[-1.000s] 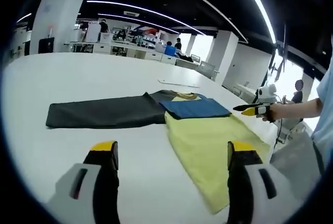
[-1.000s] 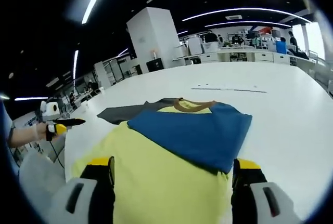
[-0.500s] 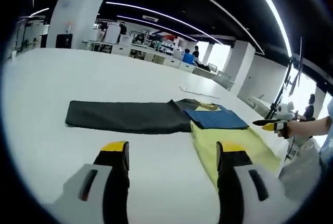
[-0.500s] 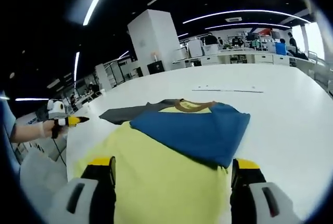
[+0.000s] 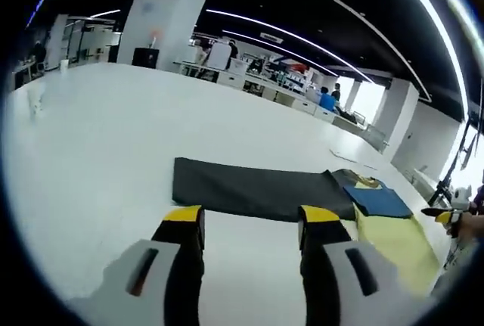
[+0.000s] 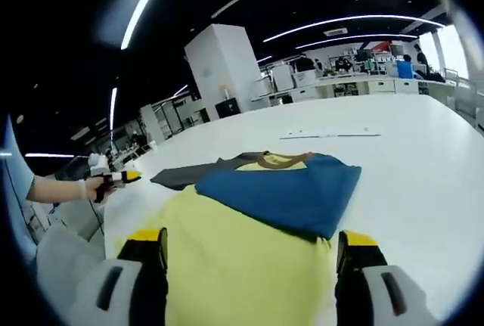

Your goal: Fold the garment on the visible template until the final outline fits inside the template.

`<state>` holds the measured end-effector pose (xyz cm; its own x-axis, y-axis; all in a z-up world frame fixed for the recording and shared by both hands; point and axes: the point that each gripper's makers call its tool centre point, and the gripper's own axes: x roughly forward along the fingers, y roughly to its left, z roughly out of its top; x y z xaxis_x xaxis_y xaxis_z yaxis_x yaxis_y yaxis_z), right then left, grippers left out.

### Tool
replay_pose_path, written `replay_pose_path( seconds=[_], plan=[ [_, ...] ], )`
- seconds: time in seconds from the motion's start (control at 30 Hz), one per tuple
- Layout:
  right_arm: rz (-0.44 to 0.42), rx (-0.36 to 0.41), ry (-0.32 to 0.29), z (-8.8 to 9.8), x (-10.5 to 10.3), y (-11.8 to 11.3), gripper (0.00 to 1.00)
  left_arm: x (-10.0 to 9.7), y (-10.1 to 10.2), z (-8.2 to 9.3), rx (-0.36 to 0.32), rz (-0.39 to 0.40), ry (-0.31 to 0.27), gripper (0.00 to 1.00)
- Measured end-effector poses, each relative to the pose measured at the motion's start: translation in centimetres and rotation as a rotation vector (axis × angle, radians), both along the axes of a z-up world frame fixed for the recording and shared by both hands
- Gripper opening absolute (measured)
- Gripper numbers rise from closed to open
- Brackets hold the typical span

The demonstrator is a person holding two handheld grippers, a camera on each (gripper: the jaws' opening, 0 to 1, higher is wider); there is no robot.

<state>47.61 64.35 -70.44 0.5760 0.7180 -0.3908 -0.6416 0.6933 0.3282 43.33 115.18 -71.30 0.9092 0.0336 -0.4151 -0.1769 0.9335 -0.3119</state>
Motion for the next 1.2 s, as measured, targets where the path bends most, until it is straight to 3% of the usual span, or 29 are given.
replay_pose_path(
  seconds=[0.13,0.2,0.27,0.57,0.7,0.87,1.0,1.1,1.2],
  plan=[
    [-0.007,-0.011,-0.001,0.0,-0.5,-0.7,0.93,0.9,1.7,-0.9,0.015,0.029,0.006,0.45],
    [-0.009,-0.022,0.0,-0.1,-0.6,-1.0,0.93,1.3,3.1,-2.1,0.028,0.055,0.052,0.44],
    [-0.019,-0.031,0.011,-0.4,-0.6,-1.4,0.92,1.8,4.1,-2.8,0.025,0.082,0.061,0.45],
    [-0.056,-0.025,0.011,-0.1,-0.5,-1.9,0.89,3.3,5.9,-4.9,0.003,0.12,0.084,0.35],
    [-0.075,-0.026,0.005,0.1,-0.5,-1.9,0.86,3.4,6.6,-5.0,0.015,0.152,0.082,0.26],
    [-0.068,-0.049,0.01,-0.1,-0.5,-2.0,0.83,3.3,7.3,-5.7,0.012,0.171,0.099,0.06],
    [-0.075,-0.045,0.013,0.0,-0.4,-2.0,0.82,3.2,7.1,-5.6,-0.049,0.194,0.083,0.02],
    [-0.077,-0.045,0.012,0.0,-0.3,-1.8,0.81,3.1,7.0,-4.4,-0.109,0.222,0.026,0.0],
    [-0.069,-0.041,0.009,0.2,-0.5,-1.5,0.81,3.2,6.4,-3.6,-0.099,0.171,0.011,0.0]
  ],
)
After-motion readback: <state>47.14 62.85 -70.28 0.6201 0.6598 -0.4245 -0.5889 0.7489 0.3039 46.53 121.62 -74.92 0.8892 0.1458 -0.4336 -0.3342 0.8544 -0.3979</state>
